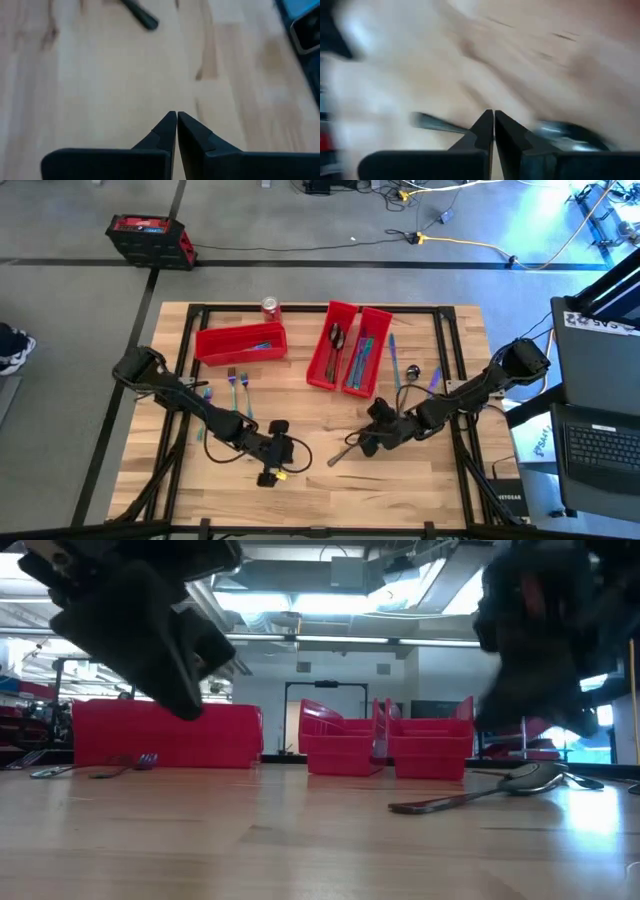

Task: Sort silverware
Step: Put the black spoon into the middle red bin

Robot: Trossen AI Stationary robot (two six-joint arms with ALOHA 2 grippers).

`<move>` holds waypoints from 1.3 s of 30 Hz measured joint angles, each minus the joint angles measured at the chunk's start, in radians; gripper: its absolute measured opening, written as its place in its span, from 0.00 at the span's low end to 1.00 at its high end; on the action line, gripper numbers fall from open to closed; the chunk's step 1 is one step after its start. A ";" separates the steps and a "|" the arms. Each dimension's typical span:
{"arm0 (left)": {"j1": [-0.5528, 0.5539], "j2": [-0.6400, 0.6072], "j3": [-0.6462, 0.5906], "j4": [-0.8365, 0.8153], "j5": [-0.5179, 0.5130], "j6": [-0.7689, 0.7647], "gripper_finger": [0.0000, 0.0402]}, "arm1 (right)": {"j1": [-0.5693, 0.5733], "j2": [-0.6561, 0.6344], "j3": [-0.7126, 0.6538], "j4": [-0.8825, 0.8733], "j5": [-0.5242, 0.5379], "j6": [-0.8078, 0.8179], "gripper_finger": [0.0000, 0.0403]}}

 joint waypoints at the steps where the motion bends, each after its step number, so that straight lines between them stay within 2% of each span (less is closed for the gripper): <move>1: 0.000 -0.012 -0.001 -0.014 -0.007 0.000 0.00 | 0.001 0.000 0.000 0.057 0.005 -0.019 0.00; 5: -0.018 -0.070 -0.064 0.087 -0.059 -0.003 0.00 | -0.004 -0.001 0.002 0.237 0.001 -0.200 0.00; 10: -0.075 -0.175 -0.283 0.517 -0.196 -0.030 0.00 | -0.008 -0.030 0.002 0.273 -0.123 -0.416 0.00; 14: -0.107 -0.191 -0.419 0.820 -0.266 -0.086 0.00 | -0.037 -0.052 0.002 0.252 -0.293 -0.590 0.00; 18: -0.139 -0.191 -0.438 0.865 -0.280 -0.048 0.00 | -0.104 -0.074 0.003 0.201 -0.528 -0.775 0.00; 21: -0.176 -0.191 -0.419 0.873 -0.364 0.054 0.00 | -0.154 -0.081 0.003 0.094 -0.624 -0.945 0.00; 23: -0.197 -0.191 -0.415 0.880 -0.408 0.080 0.00 | -0.175 -0.091 0.003 -0.001 -0.617 -1.058 0.00; 26: -0.232 -0.188 -0.413 0.911 -0.444 0.082 0.00 | -0.195 -0.104 0.002 -0.136 -0.539 -1.131 0.00; 29: -0.277 -0.163 -0.399 0.907 -0.574 0.074 0.00 | -0.201 -0.128 0.002 -0.245 -0.501 -1.209 0.00; 32: -0.295 -0.123 -0.371 0.907 -0.651 0.071 0.00 | -0.200 -0.163 0.002 -0.291 -0.475 -1.306 0.00; 39: -0.289 0.062 -0.261 0.904 -0.657 0.104 0.00 | -0.200 -0.174 0.002 -0.320 -0.447 -1.468 0.00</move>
